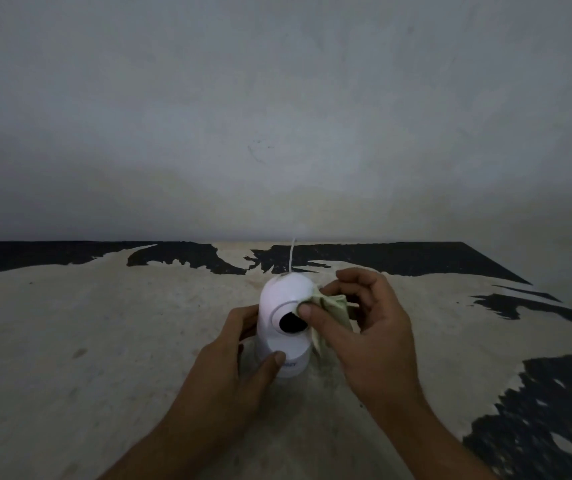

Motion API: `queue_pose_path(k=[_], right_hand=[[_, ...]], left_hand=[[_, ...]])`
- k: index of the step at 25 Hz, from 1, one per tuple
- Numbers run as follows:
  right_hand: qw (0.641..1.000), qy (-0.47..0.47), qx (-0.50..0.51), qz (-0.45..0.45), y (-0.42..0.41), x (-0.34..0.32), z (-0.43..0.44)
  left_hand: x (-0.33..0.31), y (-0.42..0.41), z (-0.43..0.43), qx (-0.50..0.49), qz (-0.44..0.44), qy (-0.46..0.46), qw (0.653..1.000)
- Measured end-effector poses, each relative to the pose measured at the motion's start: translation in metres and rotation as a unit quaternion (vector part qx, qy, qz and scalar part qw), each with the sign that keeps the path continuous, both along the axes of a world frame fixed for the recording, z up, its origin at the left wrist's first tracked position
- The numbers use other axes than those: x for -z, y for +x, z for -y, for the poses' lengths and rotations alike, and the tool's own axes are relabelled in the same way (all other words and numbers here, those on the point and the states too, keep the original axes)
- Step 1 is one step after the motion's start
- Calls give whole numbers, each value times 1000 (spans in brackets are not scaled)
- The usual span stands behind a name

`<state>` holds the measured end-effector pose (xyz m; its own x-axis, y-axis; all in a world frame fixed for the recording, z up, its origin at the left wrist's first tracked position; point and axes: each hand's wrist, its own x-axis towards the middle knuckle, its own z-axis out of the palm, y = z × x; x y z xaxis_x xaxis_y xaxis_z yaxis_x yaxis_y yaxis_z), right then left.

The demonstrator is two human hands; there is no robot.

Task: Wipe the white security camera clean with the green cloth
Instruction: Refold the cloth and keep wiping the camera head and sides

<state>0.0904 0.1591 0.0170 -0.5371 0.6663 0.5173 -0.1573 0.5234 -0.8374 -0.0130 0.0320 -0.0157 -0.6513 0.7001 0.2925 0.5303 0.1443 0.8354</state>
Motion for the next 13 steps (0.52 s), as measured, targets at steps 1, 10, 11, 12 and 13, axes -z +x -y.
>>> queue_pose_path(k=[1, 10, 11, 12, 13], right_hand=[[1000, 6, 18, -3, -4, 2, 8], [999, 25, 32, -8, -7, 5, 8], [999, 31, 41, 1, -9, 7, 12], [998, 43, 53, 9, -12, 10, 17], [995, 66, 68, 17, -15, 13, 21]], left_hand=[[0, 0, -1, -2, -1, 1, 1000], [-1, 1, 0, 0, -7, 9, 1000], [-1, 1, 0, -3, -7, 8, 1000], [-2, 2, -1, -7, -6, 6, 1000], [-2, 2, -1, -11, -4, 3, 1000]])
